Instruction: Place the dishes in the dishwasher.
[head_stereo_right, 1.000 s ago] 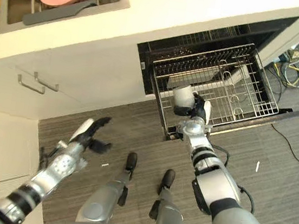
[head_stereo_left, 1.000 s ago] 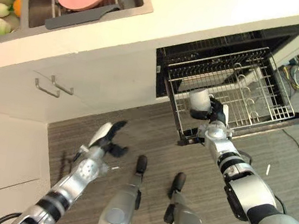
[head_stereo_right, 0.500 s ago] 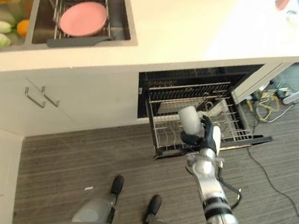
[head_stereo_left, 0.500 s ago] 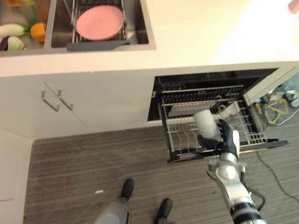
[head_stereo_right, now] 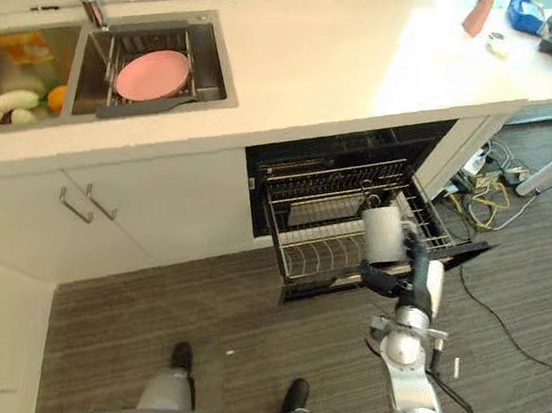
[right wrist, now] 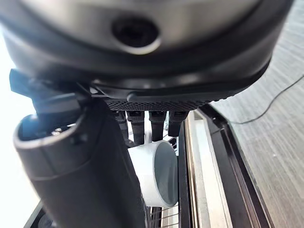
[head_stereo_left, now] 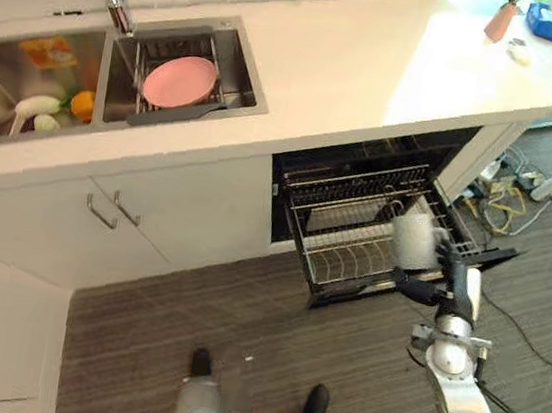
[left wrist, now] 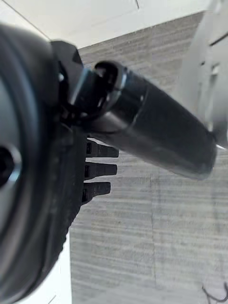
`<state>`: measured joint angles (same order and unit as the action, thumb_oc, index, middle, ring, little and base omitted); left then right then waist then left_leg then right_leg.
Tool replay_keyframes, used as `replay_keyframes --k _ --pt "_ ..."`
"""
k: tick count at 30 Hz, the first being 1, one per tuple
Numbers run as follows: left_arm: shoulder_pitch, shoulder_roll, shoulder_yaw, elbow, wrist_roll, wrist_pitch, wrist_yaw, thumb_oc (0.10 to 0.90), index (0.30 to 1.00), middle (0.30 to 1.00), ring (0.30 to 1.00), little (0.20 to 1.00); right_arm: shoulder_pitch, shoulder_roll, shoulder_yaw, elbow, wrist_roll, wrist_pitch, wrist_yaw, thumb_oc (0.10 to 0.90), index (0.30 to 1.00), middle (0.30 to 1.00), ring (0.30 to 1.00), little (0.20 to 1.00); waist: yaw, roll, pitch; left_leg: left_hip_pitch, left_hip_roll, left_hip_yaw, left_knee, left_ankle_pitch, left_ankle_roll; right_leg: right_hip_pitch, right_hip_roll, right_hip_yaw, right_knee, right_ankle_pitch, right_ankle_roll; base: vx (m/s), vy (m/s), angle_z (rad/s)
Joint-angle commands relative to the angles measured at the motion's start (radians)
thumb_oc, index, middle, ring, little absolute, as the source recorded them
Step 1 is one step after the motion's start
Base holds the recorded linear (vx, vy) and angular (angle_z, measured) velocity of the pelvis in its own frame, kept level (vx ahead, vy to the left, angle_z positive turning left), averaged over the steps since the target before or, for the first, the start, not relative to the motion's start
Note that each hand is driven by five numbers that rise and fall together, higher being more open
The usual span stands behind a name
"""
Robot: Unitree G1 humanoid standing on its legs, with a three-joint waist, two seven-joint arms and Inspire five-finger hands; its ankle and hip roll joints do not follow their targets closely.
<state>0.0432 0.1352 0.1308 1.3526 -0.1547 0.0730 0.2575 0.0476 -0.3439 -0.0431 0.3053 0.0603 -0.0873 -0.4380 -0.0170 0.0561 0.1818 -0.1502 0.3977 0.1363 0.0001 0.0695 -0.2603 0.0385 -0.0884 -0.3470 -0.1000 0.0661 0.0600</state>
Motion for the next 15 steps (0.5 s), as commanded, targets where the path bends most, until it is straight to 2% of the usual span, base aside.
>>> replay_keyframes --k 1,3,4,5,6,7,8,9,10,11,12,13,14,15 --pt "0.027 0.058 -0.045 0.022 0.039 0.007 0.060 0.800 0.900 0.900 0.900 0.900 -0.002 -0.054 -0.047 -0.173 0.038 -0.084 0.012 0.800 0.900 0.900 0.900 0.900 -0.009 -0.014 -0.044 0.061 -0.012 0.037 -0.045 0.109 0.068 0.030 -0.135 0.010 0.064 -0.085 0.118 0.06 0.323 0.09" --pt "0.028 0.057 -0.046 0.022 0.040 0.007 0.060 0.800 0.900 0.900 0.900 0.900 0.000 -0.055 -0.048 -0.175 0.039 -0.083 0.013 0.800 0.900 0.900 0.900 0.900 -0.007 -0.013 -0.046 0.065 -0.012 0.040 -0.050 0.111 0.068 0.029 -0.136 0.011 0.066 -0.087 0.119 0.02 0.135 0.02" --pt "0.011 0.056 -0.094 0.004 0.103 0.012 0.045 0.800 0.900 0.900 0.900 0.900 0.000 -0.063 -0.047 -0.149 0.039 -0.068 0.035 0.800 0.900 0.900 0.900 0.900 -0.016 -0.002 -0.069 0.081 -0.020 0.061 -0.069 0.094 0.063 0.035 -0.166 -0.009 0.085 -0.078 0.135 0.15 0.562 0.02" --pt "0.002 0.072 -0.182 -0.048 0.212 0.002 0.014 0.800 0.900 0.900 0.900 0.900 -0.061 -0.083 -0.027 -0.044 0.027 -0.054 0.055 0.800 0.900 0.900 0.900 0.900 0.002 -0.018 -0.093 0.100 -0.086 0.051 -0.074 0.051 0.073 0.025 -0.237 -0.014 0.139 -0.047 0.156 0.15 0.562 0.02" --pt "0.002 0.072 -0.182 -0.048 0.212 0.002 0.014 0.800 0.900 0.900 0.900 0.900 -0.061 -0.083 -0.027 -0.044 0.027 -0.054 0.055 0.800 0.900 0.900 0.900 0.900 0.002 -0.018 -0.093 0.100 -0.086 0.051 -0.074 0.051 0.073 0.025 -0.237 -0.014 0.139 -0.047 0.156 0.13 0.441 0.27" --pt "-0.010 0.093 -0.228 -0.071 0.255 -0.003 0.004 0.800 0.900 0.900 0.900 0.900 -0.120 -0.073 -0.017 0.033 0.044 -0.054 0.037 0.800 0.900 0.900 0.900 0.900 0.018 -0.033 -0.091 0.111 -0.128 0.045 -0.073 0.025 0.099 0.006 -0.271 0.009 0.196 -0.041 0.153 0.02 0.148 0.28" --pt "-0.010 0.093 -0.228 -0.071 0.255 -0.003 0.004 0.800 0.900 0.900 0.900 0.900 -0.120 -0.073 -0.017 0.033 0.044 -0.054 0.037 0.800 0.900 0.900 0.900 0.900 0.018 -0.033 -0.091 0.111 -0.128 0.045 -0.073 0.025 0.099 0.006 -0.271 0.009 0.196 -0.041 0.153 0.05 0.405 0.20" --pt "-0.011 0.130 -0.267 -0.107 0.269 -0.015 -0.017 0.800 0.900 0.900 0.900 0.900 -0.224 -0.062 -0.009 0.146 0.112 -0.049 0.027 0.800 0.900 0.900 0.900 0.900 0.044 -0.037 -0.066 0.133 -0.178 0.045 -0.067 -0.009 0.146 -0.055 -0.306 0.064 0.348 -0.004 0.142 0.03 0.257 -0.09" --pt "-0.011 0.130 -0.267 -0.107 0.269 -0.015 -0.017 0.800 0.900 0.900 0.900 0.900 -0.224 -0.062 -0.009 0.146 0.112 -0.049 0.027 0.800 0.900 0.900 0.900 0.900 0.044 -0.037 -0.066 0.133 -0.178 0.045 -0.067 -0.009 0.146 -0.055 -0.306 0.064 0.348 -0.004 0.142 0.08 0.445 -0.32" --pt "-0.006 0.157 -0.279 -0.125 0.253 -0.022 -0.018 0.800 0.900 0.900 0.900 0.900 -0.307 -0.059 0.018 0.233 0.154 -0.051 0.030 0.800 0.900 0.900 0.900 0.900 0.061 -0.035 -0.048 0.166 -0.205 0.043 -0.078 -0.026 0.169 -0.132 -0.279 0.097 0.447 -0.014 0.127 0.09 0.237 -0.58" --pt "-0.009 0.159 -0.284 -0.128 0.245 -0.028 -0.020 0.800 0.900 0.900 0.900 0.900 -0.346 -0.072 0.018 0.275 0.175 -0.052 0.025 0.800 0.900 0.900 0.900 0.900 0.056 -0.036 -0.036 0.172 -0.217 0.038 -0.080 -0.025 0.173 -0.164 -0.225 0.121 0.406 -0.037 0.108 0.09 0.237 -0.58" --pt "-0.009 0.159 -0.284 -0.128 0.245 -0.028 -0.020 0.800 0.900 0.900 0.900 0.900 -0.346 -0.072 0.018 0.275 0.175 -0.052 0.025 0.800 0.900 0.900 0.900 0.900 0.056 -0.036 -0.036 0.172 -0.217 0.038 -0.080 -0.025 0.173 -0.164 -0.225 0.121 0.406 -0.037 0.108 0.10 0.067 -0.51" --pt "-0.009 0.172 -0.292 -0.110 0.260 -0.022 -0.030 0.800 0.900 0.900 0.900 0.900 -0.375 -0.099 0.013 0.321 0.197 -0.044 0.006 0.800 0.900 0.900 0.900 0.900 0.065 -0.047 -0.025 0.175 -0.240 0.026 -0.085 -0.025 0.170 -0.155 -0.182 0.133 0.290 -0.054 0.110 0.07 0.018 -0.16" --pt "-0.009 0.172 -0.292 -0.110 0.260 -0.022 -0.030 0.800 0.900 0.900 0.900 0.900 -0.375 -0.099 0.013 0.321 0.197 -0.044 0.006 0.800 0.900 0.900 0.900 0.900 0.065 -0.047 -0.025 0.175 -0.240 0.026 -0.085 -0.025 0.170 -0.155 -0.182 0.133 0.290 -0.054 0.110 0.09 0.000 0.16"
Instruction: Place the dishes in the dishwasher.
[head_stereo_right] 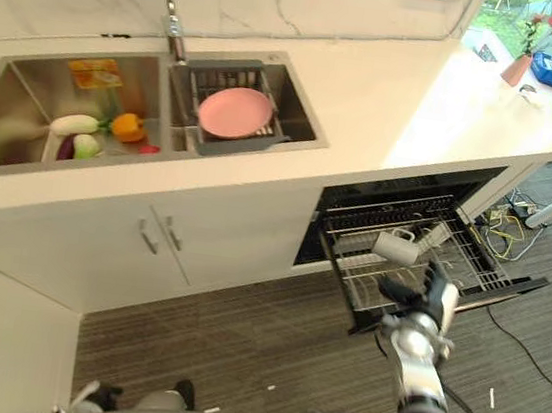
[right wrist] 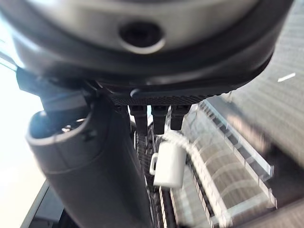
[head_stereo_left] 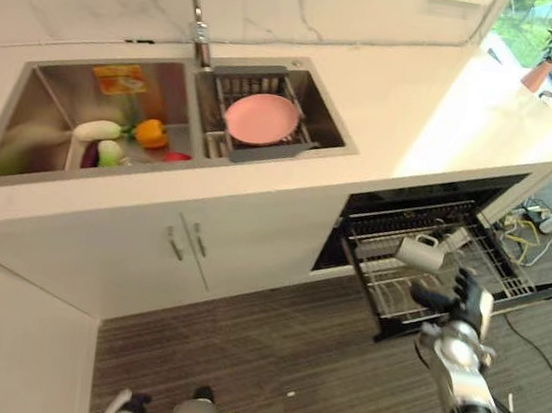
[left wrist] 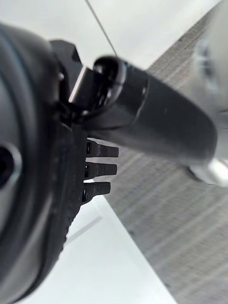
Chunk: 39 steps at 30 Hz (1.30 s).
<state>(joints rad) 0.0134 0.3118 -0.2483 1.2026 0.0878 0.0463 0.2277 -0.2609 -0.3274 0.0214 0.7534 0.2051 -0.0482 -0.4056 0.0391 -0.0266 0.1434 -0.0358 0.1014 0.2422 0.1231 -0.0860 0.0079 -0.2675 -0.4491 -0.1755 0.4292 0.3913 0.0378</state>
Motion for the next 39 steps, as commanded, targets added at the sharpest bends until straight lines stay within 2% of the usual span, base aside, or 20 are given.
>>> replay_keyframes --k 1,2,3,4,7,12,17,25,32,37,39 --pt "0.023 -0.003 0.093 0.049 0.024 0.002 0.003 0.800 0.900 0.900 0.900 0.900 -0.070 -0.112 -0.058 -0.107 0.063 -0.086 -0.028 0.800 0.900 0.900 0.900 0.900 0.011 0.032 0.014 0.053 0.055 -0.086 -0.208 0.130 -0.100 0.173 0.170 -0.064 -0.286 -0.360 0.147 0.04 -0.084 0.88" --pt "0.033 -0.005 0.104 0.073 0.027 0.004 0.000 0.800 0.900 0.900 0.900 0.900 -0.046 -0.110 -0.072 -0.112 0.062 -0.086 -0.026 0.800 0.900 0.900 0.900 0.900 0.006 0.020 0.006 0.037 0.048 -0.109 -0.210 0.126 -0.106 0.192 0.191 -0.046 -0.339 -0.368 0.145 0.13 -0.166 1.42" --pt "0.050 -0.006 0.156 0.101 -0.002 0.015 0.012 0.800 0.900 0.900 0.900 0.900 -0.014 -0.108 -0.080 -0.128 0.046 -0.073 -0.024 0.800 0.900 0.900 0.900 0.900 0.015 0.014 -0.007 0.029 0.053 -0.117 -0.210 0.130 -0.117 0.207 0.198 -0.068 -0.376 -0.354 0.145 0.10 -0.148 1.10" --pt "0.050 -0.006 0.156 0.101 -0.002 0.015 0.012 0.800 0.900 0.900 0.900 0.900 -0.014 -0.108 -0.080 -0.128 0.046 -0.073 -0.024 0.800 0.900 0.900 0.900 0.900 0.015 0.014 -0.007 0.029 0.053 -0.117 -0.210 0.130 -0.117 0.207 0.198 -0.068 -0.376 -0.354 0.145 0.14 -0.134 1.20" --pt "0.092 -0.037 0.247 0.152 -0.048 0.034 0.012 0.800 0.900 0.900 0.900 0.900 0.103 -0.073 -0.119 -0.165 0.005 -0.057 -0.028 0.800 0.900 0.900 0.900 0.900 0.013 0.014 -0.039 0.030 0.077 -0.145 -0.210 0.132 -0.133 0.283 0.224 -0.121 -0.464 -0.342 0.141 0.18 -0.123 1.36" --pt "0.117 -0.054 0.310 0.196 -0.060 0.048 0.012 0.800 0.900 0.900 0.900 0.900 0.192 -0.035 -0.145 -0.295 -0.036 -0.085 -0.036 0.800 0.900 0.900 0.900 0.900 0.004 0.015 -0.054 0.057 0.097 -0.142 -0.210 0.129 -0.146 0.325 0.248 -0.116 -0.513 -0.344 0.138 0.09 -0.059 0.27" --pt "0.124 -0.083 0.300 0.202 -0.024 0.060 0.009 0.800 0.900 0.900 0.900 0.900 0.293 -0.002 -0.186 -0.483 -0.090 -0.112 -0.066 0.800 0.900 0.900 0.900 0.900 -0.023 0.017 -0.067 0.093 0.111 -0.122 -0.210 0.114 -0.150 0.342 0.258 -0.097 -0.513 -0.352 0.133 0.03 -0.004 -0.18" --pt "0.085 -0.089 0.274 0.186 -0.011 0.068 0.010 0.800 0.900 0.900 0.900 0.900 0.337 0.008 -0.189 -0.560 -0.097 -0.102 -0.059 0.800 0.900 0.900 0.900 0.900 -0.057 0.019 -0.083 0.133 0.120 -0.081 -0.210 0.097 -0.146 0.332 0.264 -0.052 -0.508 -0.349 0.135 0.01 0.001 -0.43" --pt "0.070 -0.111 0.228 0.164 0.023 0.062 -0.023 0.800 0.900 0.900 0.900 0.900 0.375 -0.021 -0.210 -0.650 -0.153 -0.074 -0.048 0.800 0.900 0.900 0.900 0.900 -0.094 0.035 -0.097 0.169 0.135 -0.033 -0.210 0.085 -0.148 0.322 0.273 -0.006 -0.505 -0.347 0.135 0.02 -0.016 -0.22" --pt "0.057 -0.127 0.197 0.143 0.048 0.054 -0.048 0.800 0.900 0.900 0.900 0.900 0.388 -0.028 -0.240 -0.749 -0.182 -0.090 -0.041 0.800 0.900 0.900 0.900 0.900 -0.115 0.045 -0.101 0.180 0.144 -0.014 -0.210 0.085 -0.151 0.317 0.281 0.007 -0.504 -0.349 0.135 0.01 -0.019 -0.35" --pt "0.058 -0.129 0.181 0.123 0.066 0.045 -0.067 0.800 0.900 0.900 0.900 0.900 0.385 -0.056 -0.269 -0.822 -0.223 -0.102 -0.034 0.800 0.900 0.900 0.900 0.900 -0.121 0.050 -0.106 0.181 0.150 -0.010 -0.210 0.086 -0.155 0.318 0.286 0.007 -0.505 -0.352 0.134 0.01 -0.010 -0.03"
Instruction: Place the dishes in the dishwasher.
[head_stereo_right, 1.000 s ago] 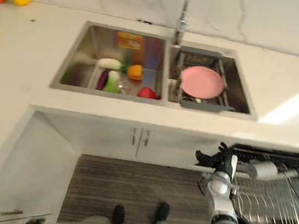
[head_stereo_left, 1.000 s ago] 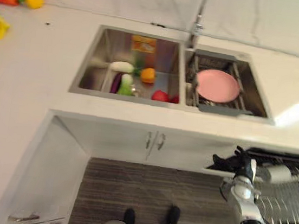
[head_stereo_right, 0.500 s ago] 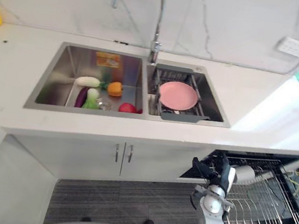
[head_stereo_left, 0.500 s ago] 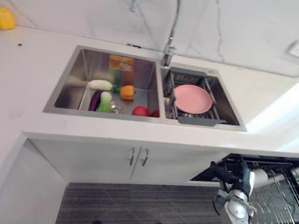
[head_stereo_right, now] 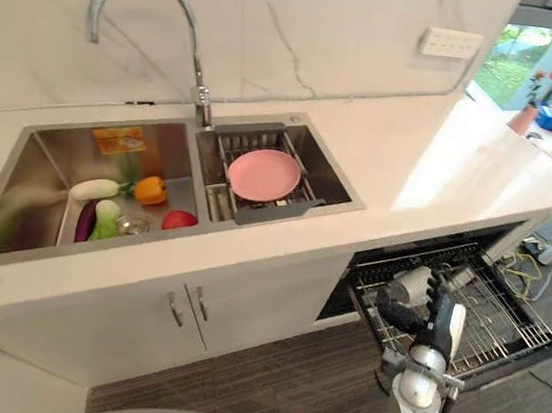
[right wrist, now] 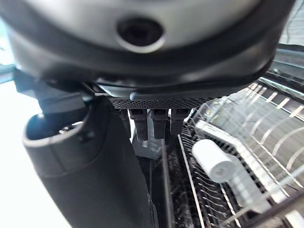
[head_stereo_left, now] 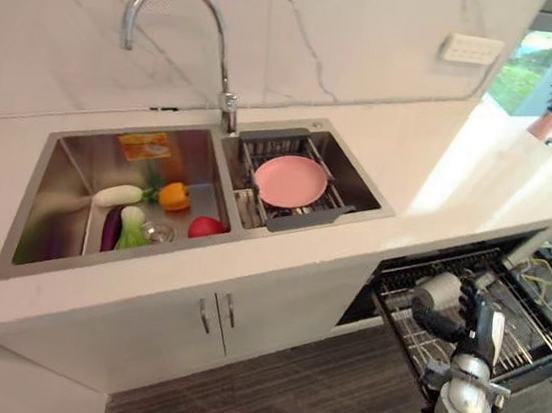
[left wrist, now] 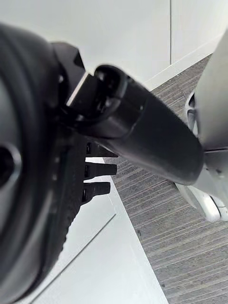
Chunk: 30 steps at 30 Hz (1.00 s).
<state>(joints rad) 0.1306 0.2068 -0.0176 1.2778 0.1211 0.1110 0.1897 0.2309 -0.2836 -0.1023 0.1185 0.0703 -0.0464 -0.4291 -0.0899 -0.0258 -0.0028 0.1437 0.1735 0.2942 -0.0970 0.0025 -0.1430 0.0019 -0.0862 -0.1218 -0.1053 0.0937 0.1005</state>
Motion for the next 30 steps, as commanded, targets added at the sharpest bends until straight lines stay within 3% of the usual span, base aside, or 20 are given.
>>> replay_keyframes --k 1,5,9,11,15,20,27,30 --pt "-0.059 -0.024 -0.057 0.040 0.041 -0.024 -0.037 0.800 0.900 0.900 0.900 0.900 -0.114 -0.115 -0.155 -0.211 -0.107 -0.107 -0.005 0.800 0.900 0.900 0.900 0.900 0.008 0.050 0.039 0.001 0.080 -0.063 0.010 -0.002 -0.005 0.049 -0.076 -0.047 0.029 -0.055 0.071 0.02 -0.027 -0.04" --pt "-0.050 -0.009 -0.069 0.026 0.075 -0.037 -0.059 0.800 0.900 0.900 0.900 0.900 -0.182 -0.241 -0.194 -0.289 -0.223 -0.113 0.013 0.800 0.900 0.900 0.900 0.900 0.023 0.049 0.032 -0.007 0.087 -0.075 0.010 0.003 -0.009 0.055 -0.068 -0.056 0.027 -0.062 0.068 0.01 -0.037 0.04" --pt "-0.031 0.015 -0.064 0.025 0.090 -0.045 -0.083 0.800 0.900 0.900 0.900 0.900 -0.286 -0.444 -0.191 -0.256 -0.299 -0.110 0.051 0.800 0.900 0.900 0.900 0.900 0.049 0.046 0.033 -0.021 0.090 -0.090 0.010 0.012 -0.014 0.058 -0.063 -0.070 0.023 -0.066 0.066 0.01 -0.038 0.06" --pt "-0.023 0.032 -0.065 0.028 0.086 -0.052 -0.090 0.800 0.900 0.900 0.900 0.900 -0.361 -0.565 -0.151 -0.208 -0.321 -0.112 0.077 0.800 0.900 0.900 0.900 0.900 0.065 0.042 0.038 -0.029 0.090 -0.100 0.010 0.018 -0.018 0.060 -0.062 -0.078 0.023 -0.067 0.065 0.01 -0.039 0.10" --pt "-0.013 0.059 -0.079 0.043 0.068 -0.062 -0.098 0.800 0.900 0.900 0.900 0.900 -0.498 -0.717 0.004 -0.057 -0.314 -0.113 0.134 0.800 0.900 0.900 0.900 0.900 0.095 0.033 0.043 -0.054 0.087 -0.122 0.010 0.031 -0.025 0.054 -0.064 -0.092 0.019 -0.064 0.064 0.00 -0.035 0.15" --pt "-0.016 0.067 -0.079 0.075 0.041 -0.067 -0.094 0.800 0.900 0.900 0.900 0.900 -0.679 -0.784 0.233 0.087 -0.311 -0.111 0.189 0.800 0.900 0.900 0.900 0.900 0.107 0.029 0.052 -0.073 0.085 -0.137 0.010 0.040 -0.031 0.048 -0.064 -0.103 0.018 -0.063 0.062 0.02 -0.027 0.12" --pt "-0.028 0.075 -0.115 0.107 0.020 -0.077 -0.082 0.800 0.900 0.900 0.900 0.900 -1.019 -0.807 0.586 0.260 -0.318 -0.114 0.227 0.800 0.900 0.900 0.900 0.900 0.127 0.016 0.064 -0.120 0.083 -0.156 0.010 0.055 -0.041 0.009 -0.066 -0.108 0.018 -0.053 0.065 0.02 -0.026 0.09" --pt "-0.036 0.079 -0.133 0.110 0.012 -0.082 -0.077 0.800 0.900 0.900 0.900 0.900 -1.116 -0.812 0.669 0.305 -0.328 -0.110 0.222 0.800 0.900 0.900 0.900 0.900 0.133 0.011 0.072 -0.139 0.083 -0.164 0.010 0.061 -0.044 -0.007 -0.064 -0.109 0.018 -0.052 0.064 0.01 -0.011 0.05"
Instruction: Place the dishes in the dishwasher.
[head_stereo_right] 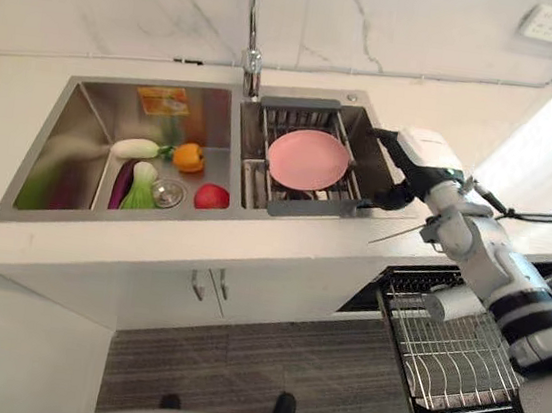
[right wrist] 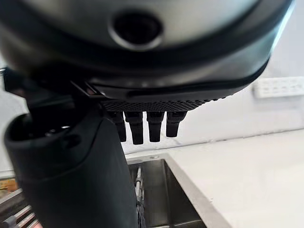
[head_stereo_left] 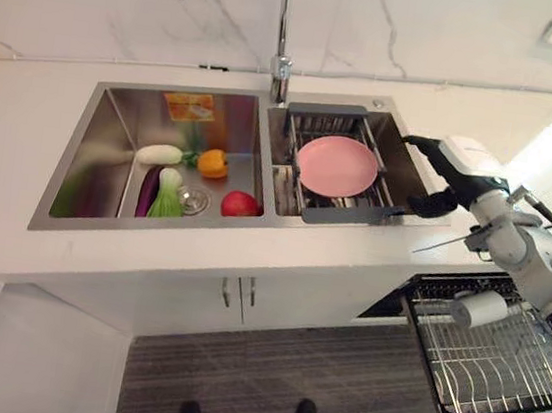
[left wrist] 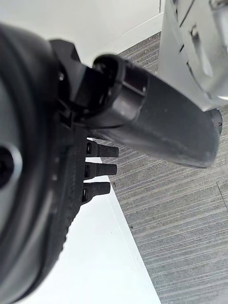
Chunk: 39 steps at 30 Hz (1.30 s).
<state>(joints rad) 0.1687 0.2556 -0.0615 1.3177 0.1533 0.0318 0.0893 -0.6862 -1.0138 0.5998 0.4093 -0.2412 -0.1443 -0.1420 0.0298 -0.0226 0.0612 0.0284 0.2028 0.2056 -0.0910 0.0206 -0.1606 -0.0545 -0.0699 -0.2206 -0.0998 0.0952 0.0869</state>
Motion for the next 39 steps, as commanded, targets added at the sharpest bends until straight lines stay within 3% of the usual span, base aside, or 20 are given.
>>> replay_keyframes --k 1,7,15,22,39 --pt "-0.075 0.029 -0.091 0.070 -0.022 -0.003 0.024 0.800 0.900 0.900 0.900 0.900 -0.224 -0.083 -0.011 0.028 -0.022 -0.011 -0.068 0.800 0.900 0.900 0.900 0.900 0.013 0.008 0.010 -0.027 0.054 -0.077 0.004 0.045 -0.027 0.047 -0.080 -0.010 0.013 -0.053 0.078 0.00 0.000 0.00" --pt "-0.072 0.030 -0.099 0.068 -0.037 -0.010 0.032 0.800 0.900 0.900 0.900 0.900 -0.306 -0.081 0.079 0.090 -0.048 -0.004 -0.067 0.800 0.900 0.900 0.900 0.900 0.022 0.002 0.017 -0.042 0.056 -0.097 0.004 0.048 -0.027 0.042 -0.073 -0.017 0.013 -0.062 0.075 0.01 -0.006 0.01" --pt "-0.070 0.030 -0.113 0.060 -0.041 -0.013 0.027 0.800 0.900 0.900 0.900 0.900 -0.307 -0.085 0.101 0.125 -0.047 -0.004 -0.057 0.800 0.900 0.900 0.900 0.900 0.028 -0.002 0.023 -0.052 0.058 -0.112 0.004 0.051 -0.028 0.041 -0.069 -0.023 0.013 -0.067 0.072 0.01 -0.007 0.03" --pt "-0.070 0.019 -0.149 0.048 -0.022 -0.018 0.023 0.800 0.900 0.900 0.900 0.900 -0.355 -0.038 0.150 0.170 -0.060 -0.001 -0.055 0.800 0.900 0.900 0.900 0.900 0.035 -0.003 0.025 -0.043 0.060 -0.114 0.004 0.047 -0.027 0.046 -0.065 -0.019 0.013 -0.072 0.071 0.02 -0.005 0.03" --pt "-0.068 0.013 -0.152 0.033 -0.022 -0.020 0.023 0.800 0.900 0.900 0.900 0.900 -0.334 -0.015 0.147 0.167 -0.095 0.005 -0.062 0.800 0.900 0.900 0.900 0.900 0.046 0.002 0.022 -0.037 0.060 -0.127 0.004 0.042 -0.028 0.066 -0.065 -0.037 0.013 -0.082 0.072 0.00 0.000 0.00"
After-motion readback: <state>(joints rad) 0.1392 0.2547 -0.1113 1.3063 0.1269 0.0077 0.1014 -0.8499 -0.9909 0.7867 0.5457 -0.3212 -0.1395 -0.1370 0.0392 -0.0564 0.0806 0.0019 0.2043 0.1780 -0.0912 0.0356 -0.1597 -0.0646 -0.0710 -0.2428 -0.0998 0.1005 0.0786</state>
